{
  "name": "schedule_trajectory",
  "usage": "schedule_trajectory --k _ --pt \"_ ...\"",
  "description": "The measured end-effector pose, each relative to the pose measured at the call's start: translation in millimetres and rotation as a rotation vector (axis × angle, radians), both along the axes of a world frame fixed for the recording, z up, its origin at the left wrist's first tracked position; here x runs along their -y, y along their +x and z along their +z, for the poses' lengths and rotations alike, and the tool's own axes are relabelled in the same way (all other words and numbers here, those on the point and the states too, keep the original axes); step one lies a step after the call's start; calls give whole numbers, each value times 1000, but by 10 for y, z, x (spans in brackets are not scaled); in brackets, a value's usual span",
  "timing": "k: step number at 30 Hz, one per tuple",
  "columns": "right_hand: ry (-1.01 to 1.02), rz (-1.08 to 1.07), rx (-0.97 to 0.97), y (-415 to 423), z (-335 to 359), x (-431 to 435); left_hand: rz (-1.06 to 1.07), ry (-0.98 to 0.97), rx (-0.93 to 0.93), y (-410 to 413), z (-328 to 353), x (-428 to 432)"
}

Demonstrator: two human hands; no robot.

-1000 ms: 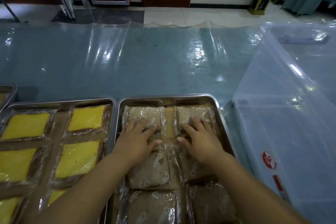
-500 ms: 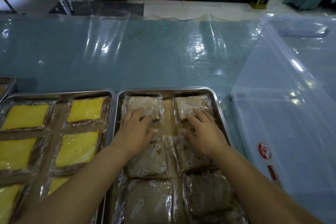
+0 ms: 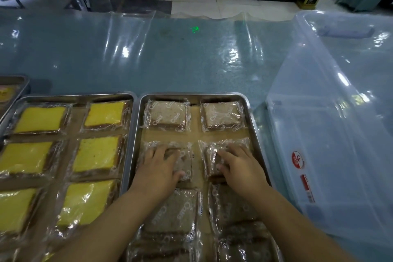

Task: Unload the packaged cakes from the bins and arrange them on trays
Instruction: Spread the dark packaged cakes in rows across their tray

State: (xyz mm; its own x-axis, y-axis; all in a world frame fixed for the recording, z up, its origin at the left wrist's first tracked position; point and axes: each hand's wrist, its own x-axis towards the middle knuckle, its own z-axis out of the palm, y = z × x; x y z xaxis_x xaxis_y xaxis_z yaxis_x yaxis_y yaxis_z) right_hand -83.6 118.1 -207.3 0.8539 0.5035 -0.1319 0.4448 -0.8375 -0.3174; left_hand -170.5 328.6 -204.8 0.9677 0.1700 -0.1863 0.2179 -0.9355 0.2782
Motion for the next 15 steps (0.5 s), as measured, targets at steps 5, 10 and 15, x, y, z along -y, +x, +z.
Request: schedule_trajectory --k 5,10,15 --pt "-8 -39 0 120 9 -28 18 -38 15 143 -5 -115" --pt "-1 -34 -8 119 92 -26 18 -57 34 163 40 -158" --pt "97 -23 98 -36 259 95 8 -101 110 7 153 -58"
